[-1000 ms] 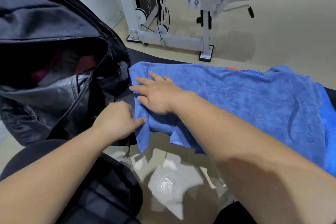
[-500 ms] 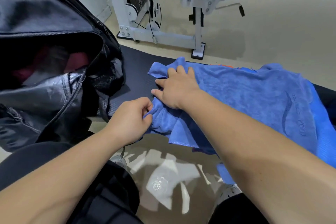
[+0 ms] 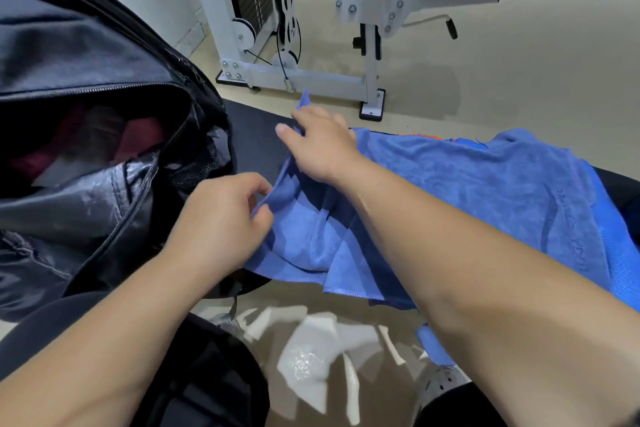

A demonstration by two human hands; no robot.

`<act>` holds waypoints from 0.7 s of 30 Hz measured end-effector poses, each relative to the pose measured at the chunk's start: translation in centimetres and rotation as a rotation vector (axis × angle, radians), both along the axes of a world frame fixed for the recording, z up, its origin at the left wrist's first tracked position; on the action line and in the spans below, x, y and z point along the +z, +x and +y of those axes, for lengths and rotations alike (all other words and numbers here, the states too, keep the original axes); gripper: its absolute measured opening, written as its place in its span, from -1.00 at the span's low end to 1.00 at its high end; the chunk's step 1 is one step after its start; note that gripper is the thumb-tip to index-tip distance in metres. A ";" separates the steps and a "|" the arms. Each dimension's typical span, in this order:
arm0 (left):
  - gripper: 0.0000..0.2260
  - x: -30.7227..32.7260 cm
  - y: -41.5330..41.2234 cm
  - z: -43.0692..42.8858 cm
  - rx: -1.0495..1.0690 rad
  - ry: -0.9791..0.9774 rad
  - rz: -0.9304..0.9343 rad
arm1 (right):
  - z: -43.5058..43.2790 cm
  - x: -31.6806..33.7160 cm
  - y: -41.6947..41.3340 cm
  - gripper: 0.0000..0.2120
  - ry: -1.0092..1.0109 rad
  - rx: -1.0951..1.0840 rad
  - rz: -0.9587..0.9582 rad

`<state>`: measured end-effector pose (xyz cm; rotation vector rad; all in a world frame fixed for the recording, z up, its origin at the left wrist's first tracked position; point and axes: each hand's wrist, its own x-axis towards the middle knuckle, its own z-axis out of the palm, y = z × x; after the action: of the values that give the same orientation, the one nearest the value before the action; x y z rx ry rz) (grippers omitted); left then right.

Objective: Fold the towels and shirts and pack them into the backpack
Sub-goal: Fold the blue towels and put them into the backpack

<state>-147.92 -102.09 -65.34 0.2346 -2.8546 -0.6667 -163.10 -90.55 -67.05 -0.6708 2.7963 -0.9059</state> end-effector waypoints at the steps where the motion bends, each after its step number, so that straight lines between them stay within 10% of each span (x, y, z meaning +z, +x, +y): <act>1: -0.85 0.9 0.3 -0.4 0.032 -0.027 0.044 | -0.9 0.5 -0.2 -0.69 -0.156 0.034 -0.094; 12: -0.80 5.2 -0.6 -0.1 0.071 0.416 0.104 | -3.4 4.1 -0.5 -0.57 -1.020 -0.018 -0.822; 21: -0.70 6.5 -2.6 7.8 -0.214 0.682 -0.130 | 8.3 4.1 -0.8 -0.64 -1.034 -0.182 -0.664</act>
<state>-150.50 -94.33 -58.81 0.0669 -2.6764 -1.7117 -163.94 -82.30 -62.91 -0.1093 1.6904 -2.1361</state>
